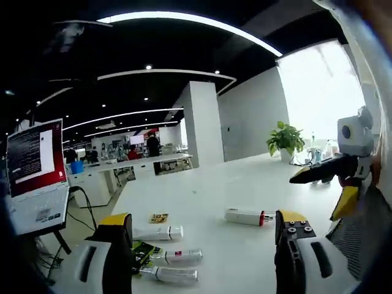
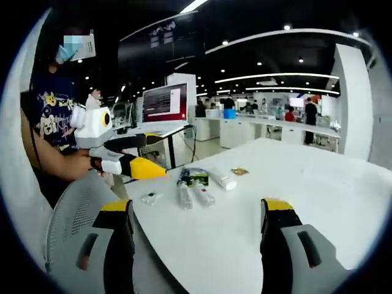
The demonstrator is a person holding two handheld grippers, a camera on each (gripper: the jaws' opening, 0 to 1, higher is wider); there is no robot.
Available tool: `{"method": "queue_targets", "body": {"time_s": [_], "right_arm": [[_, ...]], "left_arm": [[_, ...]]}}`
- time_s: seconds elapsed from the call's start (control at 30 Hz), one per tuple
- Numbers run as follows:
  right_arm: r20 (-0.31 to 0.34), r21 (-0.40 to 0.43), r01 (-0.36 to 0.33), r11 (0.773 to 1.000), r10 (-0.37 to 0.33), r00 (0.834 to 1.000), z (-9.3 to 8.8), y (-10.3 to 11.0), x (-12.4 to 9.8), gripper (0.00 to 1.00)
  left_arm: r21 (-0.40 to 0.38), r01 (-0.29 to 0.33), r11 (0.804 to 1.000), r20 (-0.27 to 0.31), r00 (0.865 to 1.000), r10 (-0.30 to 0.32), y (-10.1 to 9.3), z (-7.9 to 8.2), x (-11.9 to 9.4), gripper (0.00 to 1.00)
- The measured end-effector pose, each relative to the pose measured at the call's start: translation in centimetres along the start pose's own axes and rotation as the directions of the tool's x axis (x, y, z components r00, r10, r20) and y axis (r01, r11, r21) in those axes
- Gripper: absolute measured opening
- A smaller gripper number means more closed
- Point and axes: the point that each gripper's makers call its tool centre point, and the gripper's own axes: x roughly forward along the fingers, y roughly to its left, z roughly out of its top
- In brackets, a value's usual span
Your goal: Arrange the skincare products in the storage area until every visible bottle or jar stands upright without overlapping.
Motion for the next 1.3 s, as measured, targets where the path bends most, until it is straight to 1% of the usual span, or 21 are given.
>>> {"method": "queue_targets", "body": {"time_s": [0.13,0.2,0.23,0.27,0.3,0.37,0.43,0.47,0.5,0.53,0.6,0.67,0.8,0.87,0.93,1.13,1.23,1.27,1.3], "right_arm": [[-0.004,0.016,0.007,1.000,-0.007,1.000,0.0,-0.3,0.1,0.81],[-0.004,0.023,0.020,1.000,-0.020,1.000,0.0,-0.6,0.0,0.81],[-0.001,0.029,0.029,0.999,-0.029,1.000,0.0,-0.9,0.0,0.81],[-0.002,0.030,0.032,0.999,-0.032,0.999,0.0,-0.9,0.0,0.81],[-0.001,0.030,0.039,0.999,-0.039,0.999,0.0,-1.1,-0.1,0.81],[0.004,0.017,0.047,0.999,-0.047,0.999,0.1,-1.2,-0.3,0.80],[0.001,0.019,0.047,0.999,-0.047,0.999,0.1,-1.2,-0.3,0.80],[0.002,0.022,0.045,0.999,-0.045,0.999,0.1,-1.2,-0.2,0.80],[0.003,0.029,0.043,0.999,-0.043,0.999,0.2,-1.1,-0.2,0.80],[0.007,0.030,0.040,0.999,-0.040,0.999,0.3,-1.1,-0.3,0.79],[0.032,0.021,0.043,0.999,-0.044,0.998,0.8,-1.0,-0.6,0.79],[0.053,0.011,0.045,0.999,-0.046,0.998,1.2,-0.8,-0.8,0.79],[0.069,-0.012,0.046,0.999,-0.045,0.997,1.6,-0.5,-0.7,0.78],[0.054,-0.022,0.046,0.999,-0.045,0.998,1.3,-0.5,-0.6,0.77],[0.044,-0.028,0.042,0.999,-0.040,0.998,1.2,-0.4,-0.5,0.77],[0.008,-0.019,0.023,1.000,-0.022,1.000,0.5,0.0,-0.1,0.77],[-0.024,-0.016,0.025,1.000,-0.025,0.999,-0.1,-0.1,0.2,0.77],[-0.028,-0.010,0.022,1.000,-0.023,0.999,-0.1,-0.1,0.2,0.77],[-0.030,0.016,0.010,1.000,-0.009,0.999,-0.2,0.0,0.2,0.77]], "left_arm": [[-0.005,0.005,1.000,-0.071,0.997,-0.006,-0.1,-1.5,0.4,0.99],[-0.006,0.010,1.000,-0.075,0.997,-0.011,-0.1,-1.5,0.4,0.98],[0.000,-0.013,1.000,-0.074,0.997,0.013,0.4,-1.5,0.2,0.96],[-0.011,-0.023,1.000,-0.071,0.997,0.022,0.6,-1.4,0.1,0.95],[-0.024,-0.026,0.999,-0.069,0.997,0.025,0.7,-1.3,0.1,0.95],[-0.023,-0.028,0.999,-0.073,0.997,0.026,0.6,-1.4,0.1,0.95],[-0.018,-0.010,1.000,-0.093,0.996,0.008,0.0,-1.8,0.3,0.95],[-0.007,-0.010,1.000,-0.115,0.993,0.009,-0.1,-2.1,0.3,0.94],[0.003,-0.013,1.000,-0.122,0.992,0.013,0.0,-2.2,0.2,0.93],[0.006,-0.019,1.000,-0.115,0.993,0.019,0.1,-2.1,0.1,0.92],[-0.004,-0.035,0.999,-0.069,0.997,0.035,0.5,-1.2,-0.2,0.91],[0.002,-0.042,0.999,-0.065,0.997,0.042,0.5,-1.1,-0.4,0.92],[0.008,-0.033,0.999,-0.074,0.997,0.034,0.4,-1.2,-0.3,0.91],[0.000,-0.026,1.000,-0.074,0.997,0.026,0.2,-1.2,-0.3,0.91],[0.009,-0.022,1.000,-0.079,0.997,0.023,0.1,-1.3,-0.2,0.91],[-0.007,-0.022,1.000,-0.080,0.997,0.021,0.3,-1.3,-0.3,0.91],[-0.017,-0.012,1.000,-0.075,0.997,0.011,0.2,-1.3,-0.3,0.91],[-0.016,-0.012,1.000,-0.074,0.997,0.011,0.3,-1.3,-0.3,0.91],[-0.014,-0.022,1.000,-0.068,0.997,0.021,0.5,-1.2,-0.4,0.90]]}}
